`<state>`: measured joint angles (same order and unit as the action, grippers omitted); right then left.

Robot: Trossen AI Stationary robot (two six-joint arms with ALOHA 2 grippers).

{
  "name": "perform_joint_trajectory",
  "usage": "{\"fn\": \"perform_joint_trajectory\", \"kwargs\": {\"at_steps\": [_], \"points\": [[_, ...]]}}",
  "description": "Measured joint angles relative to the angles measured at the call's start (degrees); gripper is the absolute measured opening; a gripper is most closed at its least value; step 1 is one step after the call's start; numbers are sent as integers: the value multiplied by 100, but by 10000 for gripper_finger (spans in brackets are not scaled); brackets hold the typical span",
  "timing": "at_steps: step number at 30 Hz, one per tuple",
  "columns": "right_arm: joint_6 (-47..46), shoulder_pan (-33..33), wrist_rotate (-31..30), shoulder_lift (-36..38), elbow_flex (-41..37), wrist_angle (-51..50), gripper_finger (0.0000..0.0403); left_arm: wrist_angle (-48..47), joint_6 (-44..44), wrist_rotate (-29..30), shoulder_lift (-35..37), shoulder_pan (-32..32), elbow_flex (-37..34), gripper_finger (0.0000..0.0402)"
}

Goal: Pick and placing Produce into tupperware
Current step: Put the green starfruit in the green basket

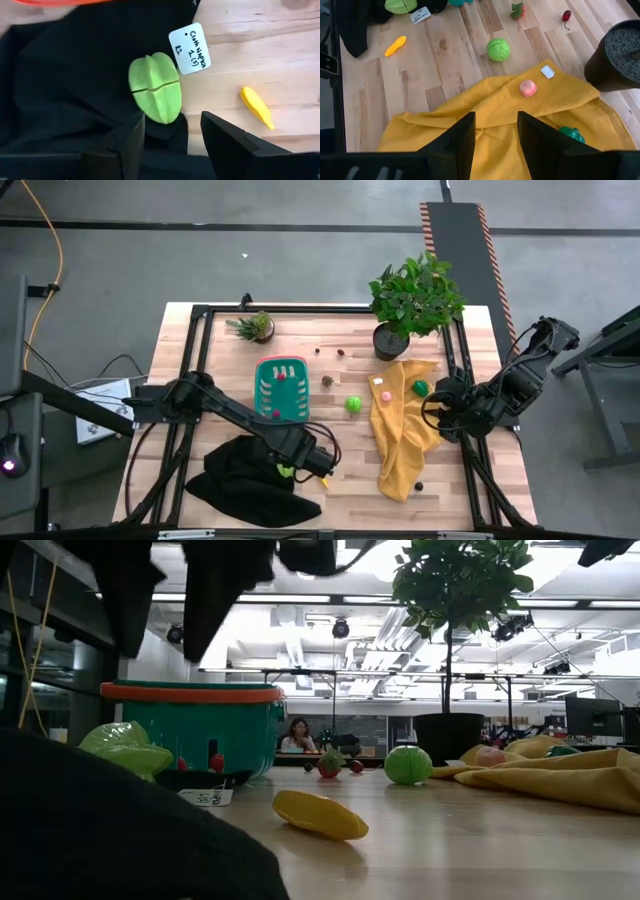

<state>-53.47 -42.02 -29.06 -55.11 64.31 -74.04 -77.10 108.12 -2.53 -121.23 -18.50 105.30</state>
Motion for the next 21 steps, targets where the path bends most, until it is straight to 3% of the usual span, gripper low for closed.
{"fn": "perform_joint_trajectory", "kwargs": {"at_steps": [7,12,21], "points": [[1,0,2,2,0,40,138,664,331,-625,-3,-4,-683,182],[106,0,4,2,0,127,138,716,369,-663,-4,-33,-726,192],[242,0,7,2,0,199,138,723,332,-561,-4,-26,-726,279]]}}
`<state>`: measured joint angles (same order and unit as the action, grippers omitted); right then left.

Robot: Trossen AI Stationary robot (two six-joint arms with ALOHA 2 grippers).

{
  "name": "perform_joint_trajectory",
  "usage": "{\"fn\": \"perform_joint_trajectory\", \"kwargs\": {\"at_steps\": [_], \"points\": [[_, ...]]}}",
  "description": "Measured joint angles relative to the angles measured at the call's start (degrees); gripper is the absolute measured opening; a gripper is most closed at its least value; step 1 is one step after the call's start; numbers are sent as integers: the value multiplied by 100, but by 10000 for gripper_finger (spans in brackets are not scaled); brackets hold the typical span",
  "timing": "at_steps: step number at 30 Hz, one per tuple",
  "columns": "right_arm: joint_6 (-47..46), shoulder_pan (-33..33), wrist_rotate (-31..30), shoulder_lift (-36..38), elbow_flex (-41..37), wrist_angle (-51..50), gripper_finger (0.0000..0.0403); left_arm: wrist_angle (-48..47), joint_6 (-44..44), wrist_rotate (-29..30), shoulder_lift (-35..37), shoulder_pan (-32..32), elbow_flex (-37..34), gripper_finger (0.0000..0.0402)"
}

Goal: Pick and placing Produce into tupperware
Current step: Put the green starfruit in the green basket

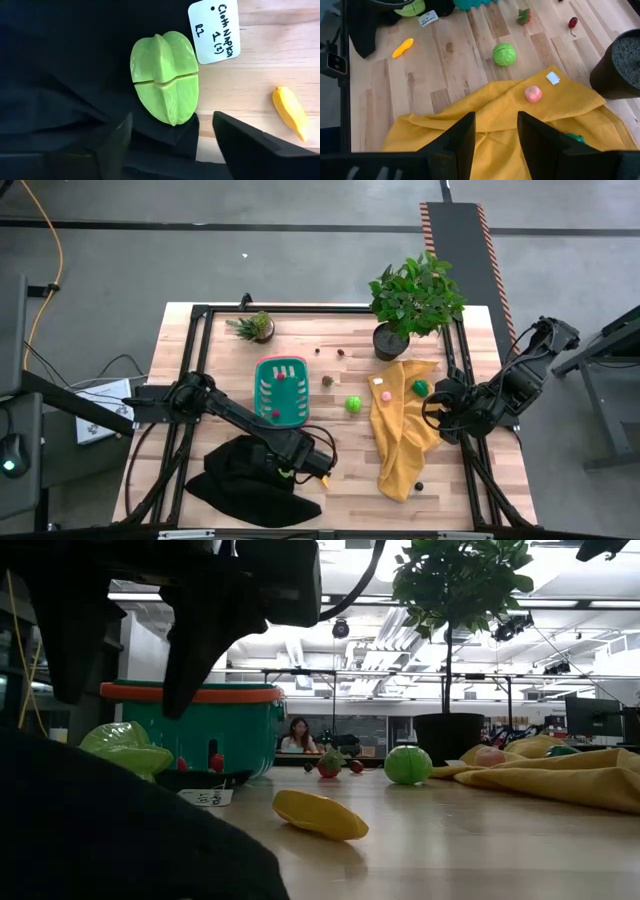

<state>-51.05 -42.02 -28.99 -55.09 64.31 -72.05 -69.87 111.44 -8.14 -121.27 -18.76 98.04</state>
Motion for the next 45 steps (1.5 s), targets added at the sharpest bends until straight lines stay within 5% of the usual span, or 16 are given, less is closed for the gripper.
{"fn": "perform_joint_trajectory", "kwargs": {"at_steps": [7,45], "points": [[13,0,0,0,-2,-2,138,-23,-15,114,0,4,0,314],[57,0,4,-1,-7,0,138,823,-148,-172,7,188,-866,294]]}}
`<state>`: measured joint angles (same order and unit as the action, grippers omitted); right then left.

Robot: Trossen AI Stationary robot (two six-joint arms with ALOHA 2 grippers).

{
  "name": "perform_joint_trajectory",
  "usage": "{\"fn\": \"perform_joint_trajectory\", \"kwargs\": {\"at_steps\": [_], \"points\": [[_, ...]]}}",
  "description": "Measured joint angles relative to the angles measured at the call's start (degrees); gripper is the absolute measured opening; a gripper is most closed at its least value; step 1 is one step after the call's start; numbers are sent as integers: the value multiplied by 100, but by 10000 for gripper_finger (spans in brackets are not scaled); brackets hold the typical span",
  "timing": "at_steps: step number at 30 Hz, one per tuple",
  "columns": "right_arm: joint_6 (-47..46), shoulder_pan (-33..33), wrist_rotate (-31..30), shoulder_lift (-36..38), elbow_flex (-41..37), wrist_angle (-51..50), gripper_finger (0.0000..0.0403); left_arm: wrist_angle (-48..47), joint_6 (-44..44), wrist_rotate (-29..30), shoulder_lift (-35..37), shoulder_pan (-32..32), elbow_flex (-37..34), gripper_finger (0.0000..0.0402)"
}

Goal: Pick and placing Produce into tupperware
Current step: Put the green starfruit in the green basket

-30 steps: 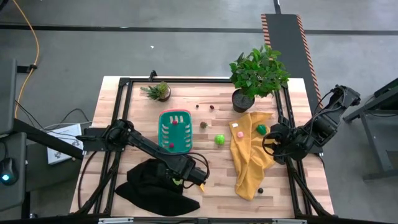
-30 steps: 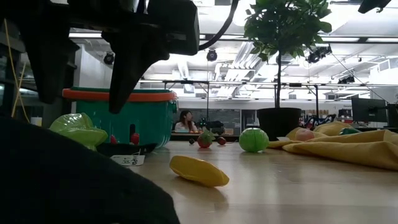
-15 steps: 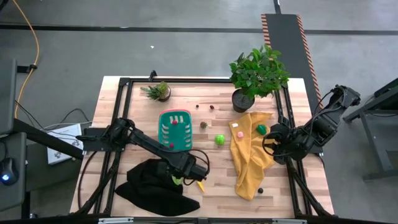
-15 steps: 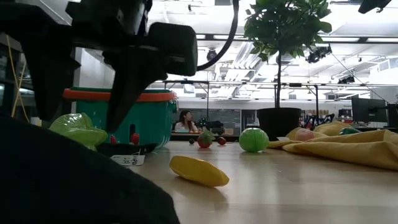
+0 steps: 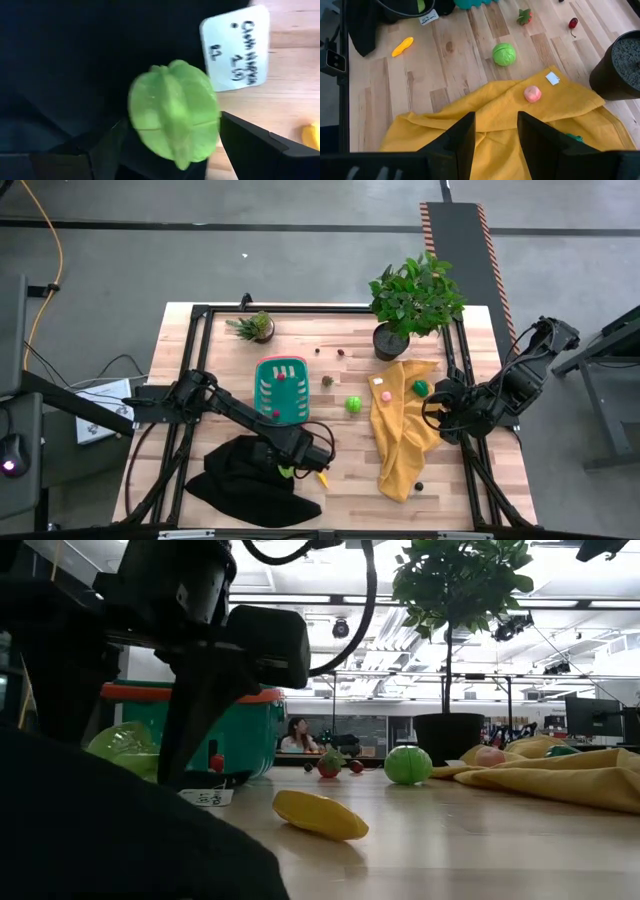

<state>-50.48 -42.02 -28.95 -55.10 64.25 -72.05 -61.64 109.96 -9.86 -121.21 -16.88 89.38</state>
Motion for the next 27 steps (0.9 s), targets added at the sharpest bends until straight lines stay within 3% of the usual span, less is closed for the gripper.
{"fn": "perform_joint_trajectory", "kwargs": {"at_steps": [16,27], "points": [[0,0,-55,-2,0,4,138,22,-18,21,0,1,1,289],[-2,0,-52,-2,0,7,138,11,-30,30,0,2,7,216]]}}
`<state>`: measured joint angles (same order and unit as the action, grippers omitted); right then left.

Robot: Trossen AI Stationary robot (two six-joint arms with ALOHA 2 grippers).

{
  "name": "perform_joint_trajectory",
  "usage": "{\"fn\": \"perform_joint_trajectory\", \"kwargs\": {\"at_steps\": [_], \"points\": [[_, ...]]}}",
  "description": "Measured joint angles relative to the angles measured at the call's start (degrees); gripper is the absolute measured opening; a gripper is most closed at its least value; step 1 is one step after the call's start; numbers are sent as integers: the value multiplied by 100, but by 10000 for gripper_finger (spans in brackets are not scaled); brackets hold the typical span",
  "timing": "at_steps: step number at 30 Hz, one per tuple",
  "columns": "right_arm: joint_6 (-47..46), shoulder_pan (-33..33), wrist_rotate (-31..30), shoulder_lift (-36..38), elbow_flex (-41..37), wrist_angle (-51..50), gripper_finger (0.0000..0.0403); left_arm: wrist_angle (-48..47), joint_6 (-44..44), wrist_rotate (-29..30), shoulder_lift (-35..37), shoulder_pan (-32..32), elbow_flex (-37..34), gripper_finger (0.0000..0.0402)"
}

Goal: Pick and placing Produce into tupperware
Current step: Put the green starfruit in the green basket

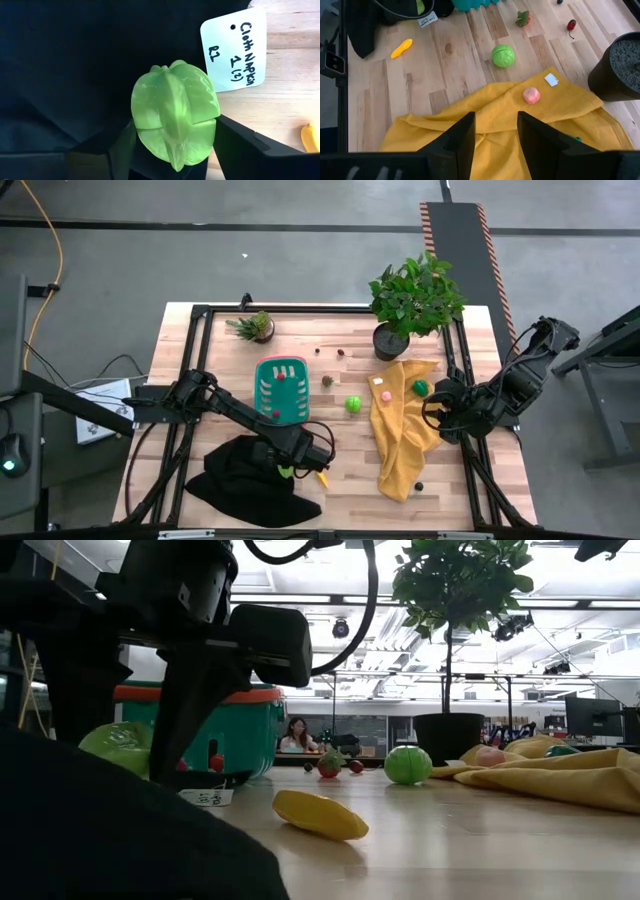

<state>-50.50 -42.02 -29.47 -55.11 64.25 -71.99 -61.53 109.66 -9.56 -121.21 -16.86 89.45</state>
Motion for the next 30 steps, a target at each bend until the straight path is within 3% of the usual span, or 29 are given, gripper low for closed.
{"fn": "perform_joint_trajectory", "kwargs": {"at_steps": [9,17,25,30], "points": [[-38,0,0,2,0,0,138,-10,-29,13,0,-2,2,235],[-44,0,-7,1,0,1,138,-10,-128,11,0,0,2,212],[-63,0,-25,2,0,2,138,-2,-140,11,-2,-2,2,234],[-66,0,-25,2,0,2,138,-1,-187,9,-2,-2,2,226]]}}
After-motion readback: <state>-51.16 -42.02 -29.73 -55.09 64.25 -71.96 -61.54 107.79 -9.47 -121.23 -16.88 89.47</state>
